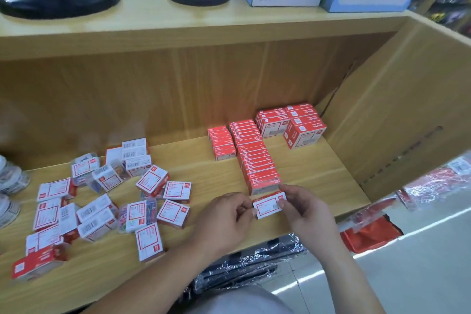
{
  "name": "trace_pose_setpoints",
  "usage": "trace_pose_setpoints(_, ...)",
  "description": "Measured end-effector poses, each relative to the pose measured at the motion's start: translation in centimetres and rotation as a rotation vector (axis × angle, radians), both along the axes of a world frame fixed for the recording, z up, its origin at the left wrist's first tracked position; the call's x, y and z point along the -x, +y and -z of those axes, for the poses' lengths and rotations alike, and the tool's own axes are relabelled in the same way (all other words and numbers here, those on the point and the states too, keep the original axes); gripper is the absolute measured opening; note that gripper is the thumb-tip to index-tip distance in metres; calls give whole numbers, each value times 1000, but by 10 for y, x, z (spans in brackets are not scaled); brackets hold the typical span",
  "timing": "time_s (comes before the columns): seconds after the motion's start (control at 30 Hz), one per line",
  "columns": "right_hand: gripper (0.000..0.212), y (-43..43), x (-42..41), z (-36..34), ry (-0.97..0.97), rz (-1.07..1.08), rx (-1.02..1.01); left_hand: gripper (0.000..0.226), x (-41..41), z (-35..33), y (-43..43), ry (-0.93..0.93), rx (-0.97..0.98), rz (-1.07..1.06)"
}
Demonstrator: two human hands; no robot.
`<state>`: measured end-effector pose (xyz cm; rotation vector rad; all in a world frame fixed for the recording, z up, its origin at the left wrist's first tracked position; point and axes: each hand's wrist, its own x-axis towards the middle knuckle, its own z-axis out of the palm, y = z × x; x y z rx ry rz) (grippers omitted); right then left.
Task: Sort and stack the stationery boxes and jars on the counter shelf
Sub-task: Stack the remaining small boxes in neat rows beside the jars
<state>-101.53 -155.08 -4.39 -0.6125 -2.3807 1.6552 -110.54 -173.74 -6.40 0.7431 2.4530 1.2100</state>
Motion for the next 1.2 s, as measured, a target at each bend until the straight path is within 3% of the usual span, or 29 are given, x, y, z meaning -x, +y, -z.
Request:
trace_pose_setpoints(0.1, 29, 3, 3, 0, 18, 17, -117, 8, 4, -7, 3, 4, -29, -29)
trace_pose_setpoints(0.27, 39, 10, -1, -1, 64, -2, -204, 31, 14, -19, 8, -50, -131, -113)
trace_pose_setpoints(0.53, 30, 13, -5, -4, 33, 101, -32, 36, 19, -25, 28, -102, -78, -185)
trace_pose_setpoints(0.77, 24, 19, 1, -3, 36, 183, 52, 6, 17, -12, 9, -142, -183, -100)
trace_pose_setpoints(1.03, 27, 10, 14, -26, 164, 201, 2, 9, 17, -27, -9, -157, -279, -142)
trace_pose_setpoints(1.2, 29, 2, 27, -46, 127, 62, 54, 10, 19, -42, -6, -281, -458, -233)
